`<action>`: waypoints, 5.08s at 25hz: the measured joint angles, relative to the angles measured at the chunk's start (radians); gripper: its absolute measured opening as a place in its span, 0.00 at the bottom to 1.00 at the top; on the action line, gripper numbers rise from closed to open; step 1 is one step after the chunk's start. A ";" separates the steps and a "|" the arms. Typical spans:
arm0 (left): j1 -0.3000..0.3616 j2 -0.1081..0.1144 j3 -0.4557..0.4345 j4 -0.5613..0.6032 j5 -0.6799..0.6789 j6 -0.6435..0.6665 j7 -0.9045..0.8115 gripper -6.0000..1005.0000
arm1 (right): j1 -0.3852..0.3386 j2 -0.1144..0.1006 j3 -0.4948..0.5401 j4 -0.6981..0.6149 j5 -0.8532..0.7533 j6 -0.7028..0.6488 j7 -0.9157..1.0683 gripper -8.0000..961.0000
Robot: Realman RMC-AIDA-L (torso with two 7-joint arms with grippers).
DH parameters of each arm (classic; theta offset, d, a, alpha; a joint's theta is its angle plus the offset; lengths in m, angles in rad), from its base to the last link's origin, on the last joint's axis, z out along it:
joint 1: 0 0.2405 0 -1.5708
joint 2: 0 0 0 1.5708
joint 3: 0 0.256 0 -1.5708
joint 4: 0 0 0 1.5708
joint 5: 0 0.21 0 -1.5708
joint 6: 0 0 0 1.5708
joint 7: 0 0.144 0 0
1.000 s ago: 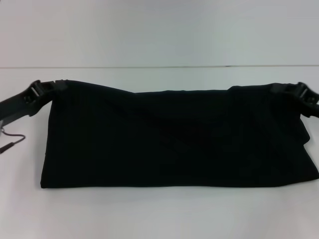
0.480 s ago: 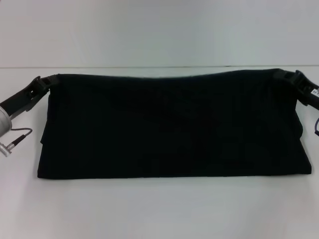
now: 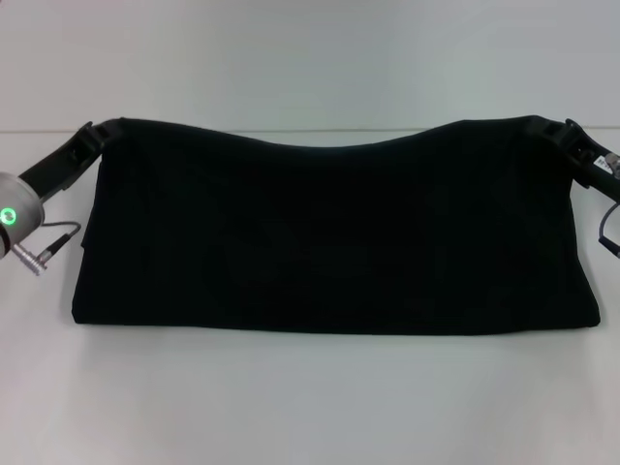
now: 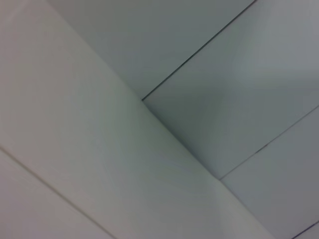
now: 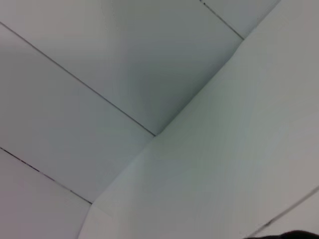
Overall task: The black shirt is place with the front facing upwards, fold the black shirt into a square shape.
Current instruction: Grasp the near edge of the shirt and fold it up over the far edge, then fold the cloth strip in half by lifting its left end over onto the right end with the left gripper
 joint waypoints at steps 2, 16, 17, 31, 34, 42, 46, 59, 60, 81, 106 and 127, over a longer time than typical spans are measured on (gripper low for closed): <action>-0.008 0.000 0.000 0.000 -0.013 -0.010 0.004 0.04 | 0.006 0.000 0.002 -0.002 0.001 0.003 0.000 0.08; -0.077 -0.039 0.002 -0.029 -0.056 -0.199 0.121 0.04 | 0.081 0.005 0.000 0.019 0.021 0.187 -0.159 0.15; -0.082 -0.039 0.001 -0.039 -0.067 -0.207 0.146 0.04 | 0.087 0.005 -0.001 0.028 0.038 0.204 -0.191 0.16; -0.081 -0.041 -0.003 -0.148 -0.284 -0.228 0.430 0.40 | 0.101 0.007 -0.003 0.091 0.264 0.321 -0.402 0.50; -0.059 -0.041 0.003 -0.150 -0.282 -0.181 0.425 0.53 | 0.087 0.005 0.002 0.092 0.303 0.315 -0.399 0.62; 0.080 0.009 0.107 -0.144 -0.261 0.180 0.264 0.70 | -0.006 -0.003 -0.031 0.089 0.328 0.016 -0.402 0.87; 0.146 0.055 0.184 -0.135 -0.259 0.392 0.254 0.72 | -0.066 -0.012 -0.155 0.048 0.328 -0.165 -0.411 0.87; 0.314 0.148 0.303 -0.093 -0.225 0.613 0.139 0.73 | -0.195 0.000 -0.417 -0.070 0.207 -0.379 -0.610 0.87; 0.317 0.146 0.303 -0.091 -0.214 0.615 0.139 0.73 | -0.200 0.002 -0.421 -0.063 0.195 -0.387 -0.640 0.87; 0.323 0.156 0.305 -0.041 -0.078 0.737 -0.010 0.73 | -0.406 -0.004 -0.425 -0.170 0.092 -0.544 -0.871 0.87; 0.314 0.155 0.304 -0.005 0.130 0.342 -0.661 0.73 | -0.495 -0.001 -0.396 -0.219 -0.010 -0.538 -1.005 0.87; 0.259 0.159 0.314 -0.001 0.202 0.255 -0.779 0.73 | -0.494 0.000 -0.397 -0.211 -0.010 -0.521 -1.011 0.87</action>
